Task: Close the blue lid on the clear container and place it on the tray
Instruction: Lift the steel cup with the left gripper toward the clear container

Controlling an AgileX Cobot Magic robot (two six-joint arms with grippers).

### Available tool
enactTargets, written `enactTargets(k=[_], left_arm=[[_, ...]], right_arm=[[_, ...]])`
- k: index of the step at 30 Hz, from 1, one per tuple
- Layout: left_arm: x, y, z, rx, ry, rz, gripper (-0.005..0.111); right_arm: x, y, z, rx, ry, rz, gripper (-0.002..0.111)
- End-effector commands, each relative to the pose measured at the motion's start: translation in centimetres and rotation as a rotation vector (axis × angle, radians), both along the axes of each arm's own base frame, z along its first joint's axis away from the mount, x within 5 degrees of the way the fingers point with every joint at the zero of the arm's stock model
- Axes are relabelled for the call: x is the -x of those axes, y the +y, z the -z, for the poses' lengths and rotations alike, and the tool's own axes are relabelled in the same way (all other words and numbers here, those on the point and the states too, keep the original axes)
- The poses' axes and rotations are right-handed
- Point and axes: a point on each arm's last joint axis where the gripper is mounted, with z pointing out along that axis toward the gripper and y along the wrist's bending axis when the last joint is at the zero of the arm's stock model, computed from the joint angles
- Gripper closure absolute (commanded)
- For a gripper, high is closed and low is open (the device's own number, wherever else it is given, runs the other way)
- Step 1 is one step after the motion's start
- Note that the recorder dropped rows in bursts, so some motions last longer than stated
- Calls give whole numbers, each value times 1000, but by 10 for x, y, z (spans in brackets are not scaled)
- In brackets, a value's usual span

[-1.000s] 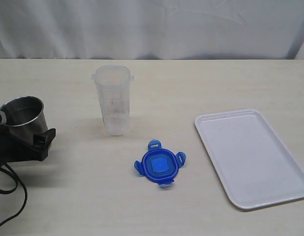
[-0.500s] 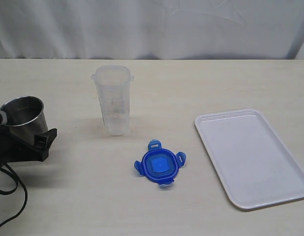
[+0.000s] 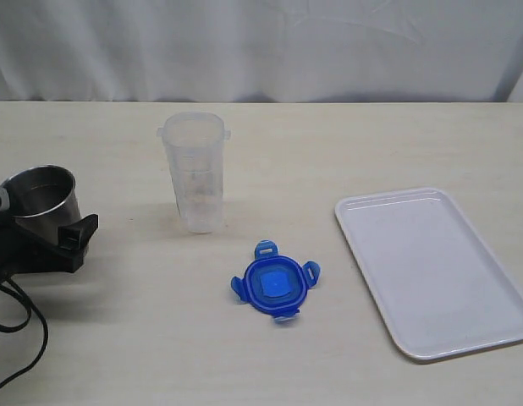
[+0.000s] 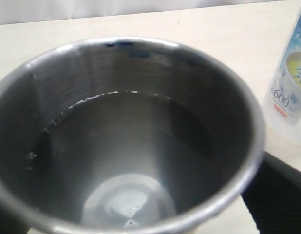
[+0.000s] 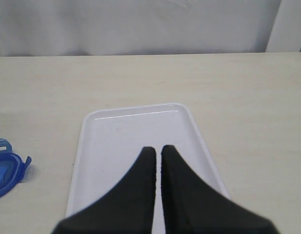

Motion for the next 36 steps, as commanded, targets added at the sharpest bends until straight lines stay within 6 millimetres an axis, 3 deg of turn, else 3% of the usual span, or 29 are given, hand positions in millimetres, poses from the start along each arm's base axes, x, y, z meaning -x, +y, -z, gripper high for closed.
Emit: enactTargets(k=[1, 15, 18, 23, 30, 31, 36], left_arm=[[-2, -2, -3, 15, -31, 9, 2], [-2, -2, -3, 34, -22, 1, 6], [-2, -2, -3, 34, -22, 1, 24], [-2, -1, -2, 33, -17, -4, 65], [-1, -2, -1, 76, 5, -10, 102], [-1, -2, -2, 76, 3, -10, 107], [-2, -3, -8, 88, -17, -9, 107]], right_arm=[[0, 0, 0, -1, -4, -1, 104], [0, 0, 0, -1, -4, -1, 104], [0, 0, 0, -1, -4, -1, 104], [0, 0, 0, -1, -4, -1, 104], [0, 0, 0, -1, -4, -1, 104], [0, 0, 0, -1, -4, -1, 104], [0, 0, 0, -1, -4, -1, 104]])
